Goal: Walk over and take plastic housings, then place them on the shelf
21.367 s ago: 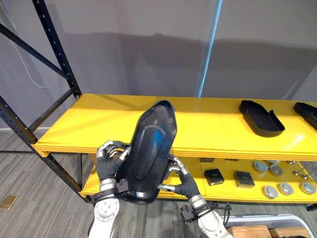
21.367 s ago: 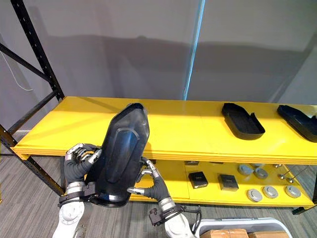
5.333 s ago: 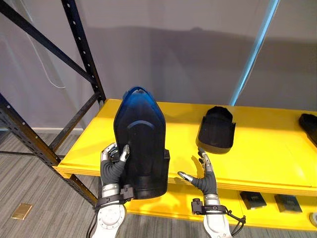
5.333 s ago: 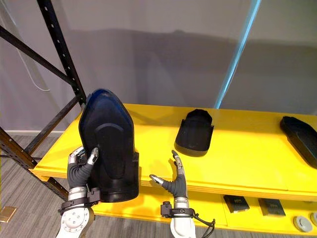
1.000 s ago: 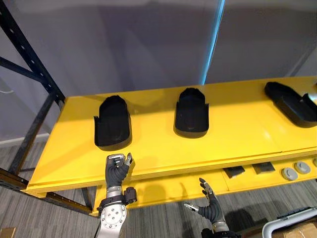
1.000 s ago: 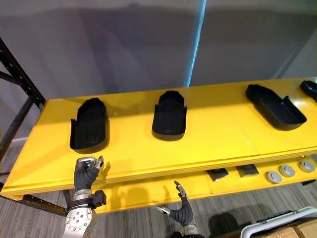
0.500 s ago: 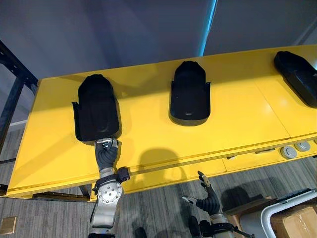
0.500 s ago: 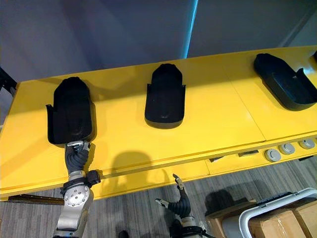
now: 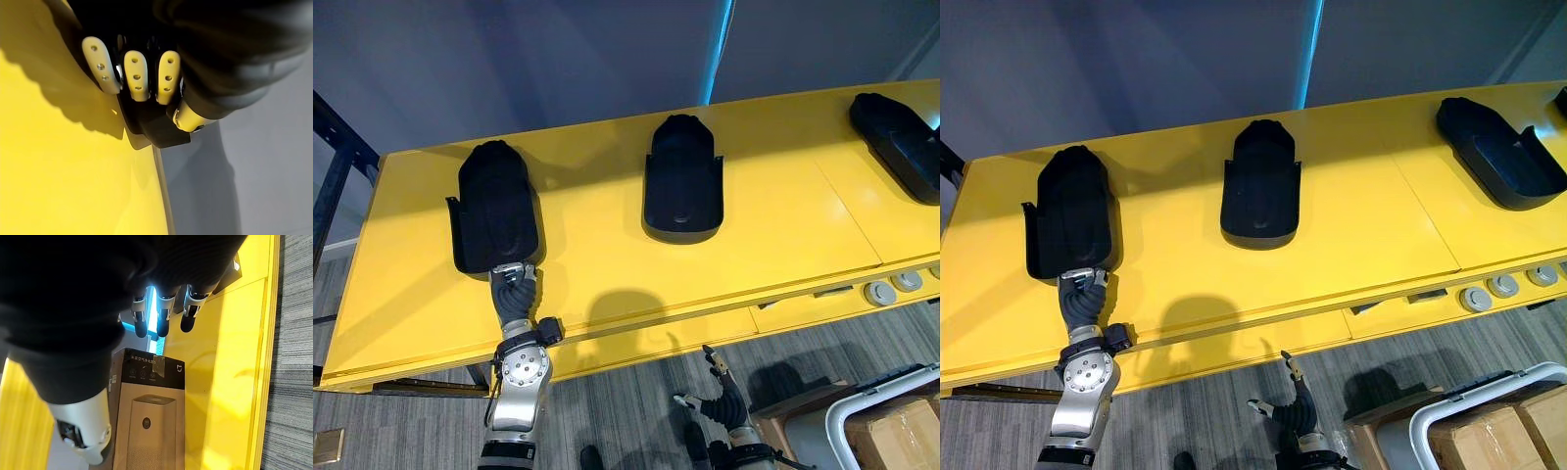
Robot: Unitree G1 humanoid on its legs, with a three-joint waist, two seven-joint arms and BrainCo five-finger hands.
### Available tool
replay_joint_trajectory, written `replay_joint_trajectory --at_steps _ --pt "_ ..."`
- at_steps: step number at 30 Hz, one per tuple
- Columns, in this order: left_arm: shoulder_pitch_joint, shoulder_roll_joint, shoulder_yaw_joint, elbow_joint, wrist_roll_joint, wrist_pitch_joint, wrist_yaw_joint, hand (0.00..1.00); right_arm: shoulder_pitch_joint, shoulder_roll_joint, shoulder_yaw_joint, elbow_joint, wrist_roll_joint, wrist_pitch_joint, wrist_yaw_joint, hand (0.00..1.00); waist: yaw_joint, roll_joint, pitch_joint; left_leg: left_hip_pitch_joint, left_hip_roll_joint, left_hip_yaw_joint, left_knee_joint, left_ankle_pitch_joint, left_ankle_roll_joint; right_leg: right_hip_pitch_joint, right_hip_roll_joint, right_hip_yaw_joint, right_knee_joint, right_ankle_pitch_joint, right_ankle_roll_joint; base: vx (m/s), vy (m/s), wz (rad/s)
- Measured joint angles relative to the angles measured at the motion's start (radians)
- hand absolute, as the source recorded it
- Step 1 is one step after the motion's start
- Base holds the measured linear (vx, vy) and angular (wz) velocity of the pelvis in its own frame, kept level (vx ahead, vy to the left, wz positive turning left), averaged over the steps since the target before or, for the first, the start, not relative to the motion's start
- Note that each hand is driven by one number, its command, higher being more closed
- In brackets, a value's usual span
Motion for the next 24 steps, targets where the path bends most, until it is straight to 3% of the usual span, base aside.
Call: replay_joint_trajectory --at_steps 12,13,19,24 --pt "-0.017 0.026 0.07 0.038 -0.055 0.0 0.029 1.0 0.0 -0.002 0.0 0.003 0.0 0.0 0.001 0.0 0.002 -0.007 0.004 0.007 0.0 0.005 0.002 0.0 0.0 0.007 0.0 0.004 -0.005 0.008 -0.001 0.0 0.004 -0.01" --pt "-0.012 0.023 0.068 0.028 -0.057 0.002 0.029 0.0 -0.001 -0.001 0.0 0.003 0.0 0.0 0.001 0.0 0.002 -0.007 0.004 0.007 0.0 0.005 0.001 0.0 0.0 0.008 0.0 0.003 -0.006 0.008 -0.001 0.0 0.0 0.0" --pt "0.223 -0.096 -0.035 -0.259 -0.055 0.003 -0.032 0.0 0.001 -0.002 -0.03 0.003 0.0 0.0 0.002 0.0 0.002 -0.007 0.004 0.08 0.003 -0.002 -0.02 -0.001 -0.001 0.085 0.004 -0.01 -0.022 0.006 -0.001 0.04 0.013 0.03" --pt "0.34 -0.115 -0.079 -0.358 -0.051 -0.007 -0.107 0.0 0.047 0.0 -0.158 0.015 0.008 -0.001 0.012 0.0 0.002 -0.007 -0.018 0.135 0.005 -0.02 -0.025 -0.005 -0.007 0.148 0.004 -0.03 -0.021 -0.011 0.006 0.0 0.0 0.11"
